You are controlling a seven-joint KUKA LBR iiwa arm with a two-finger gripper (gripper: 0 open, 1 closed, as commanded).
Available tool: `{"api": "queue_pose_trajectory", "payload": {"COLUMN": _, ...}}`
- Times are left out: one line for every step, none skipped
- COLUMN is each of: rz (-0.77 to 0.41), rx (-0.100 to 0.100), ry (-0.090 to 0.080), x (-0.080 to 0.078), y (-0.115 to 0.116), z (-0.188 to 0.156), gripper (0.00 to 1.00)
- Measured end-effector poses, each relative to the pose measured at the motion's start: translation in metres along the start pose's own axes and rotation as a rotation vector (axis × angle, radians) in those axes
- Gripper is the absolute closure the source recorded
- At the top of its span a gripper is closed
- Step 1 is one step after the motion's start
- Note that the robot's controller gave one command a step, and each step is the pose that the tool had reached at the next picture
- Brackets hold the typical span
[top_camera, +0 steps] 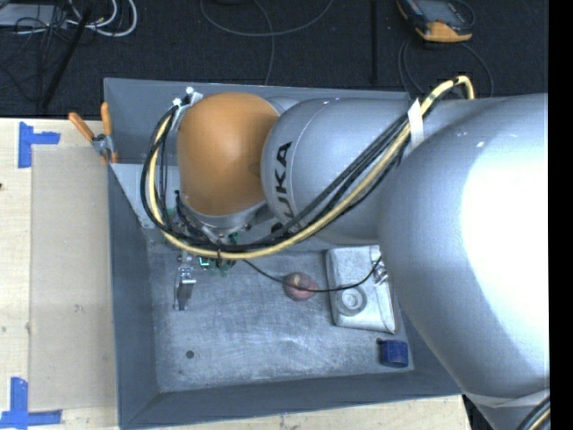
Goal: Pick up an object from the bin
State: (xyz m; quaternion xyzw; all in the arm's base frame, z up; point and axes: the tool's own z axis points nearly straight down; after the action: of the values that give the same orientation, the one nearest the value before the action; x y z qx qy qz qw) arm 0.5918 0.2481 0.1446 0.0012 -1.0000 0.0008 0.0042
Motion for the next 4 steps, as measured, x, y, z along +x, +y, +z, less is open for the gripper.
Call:
{"api": "queue_pose_trajectory", "payload": {"rz": -0.156, "rx": -0.003, "ry": -0.009, "x": -0.025, "y": -0.024, "z": 0.075, "gripper": 0.0}}
{"api": "queue_pose_trajectory", "payload": {"rz": -0.173, "rx": 0.002, "ry": -0.007, "x": -0.018, "y": -0.088, "z": 0.065, "gripper": 0.0}}
{"api": "queue_pose_trajectory", "payload": {"rz": -0.042, "rx": -0.002, "ry": -0.009, "x": -0.015, "y": -0.143, "z": 0.07, "gripper": 0.0}}
{"api": "queue_pose_trajectory", "payload": {"rz": -0.158, "rx": -0.003, "ry": -0.018, "x": 0.019, "y": -0.207, "z": 0.071, "gripper": 0.0}}
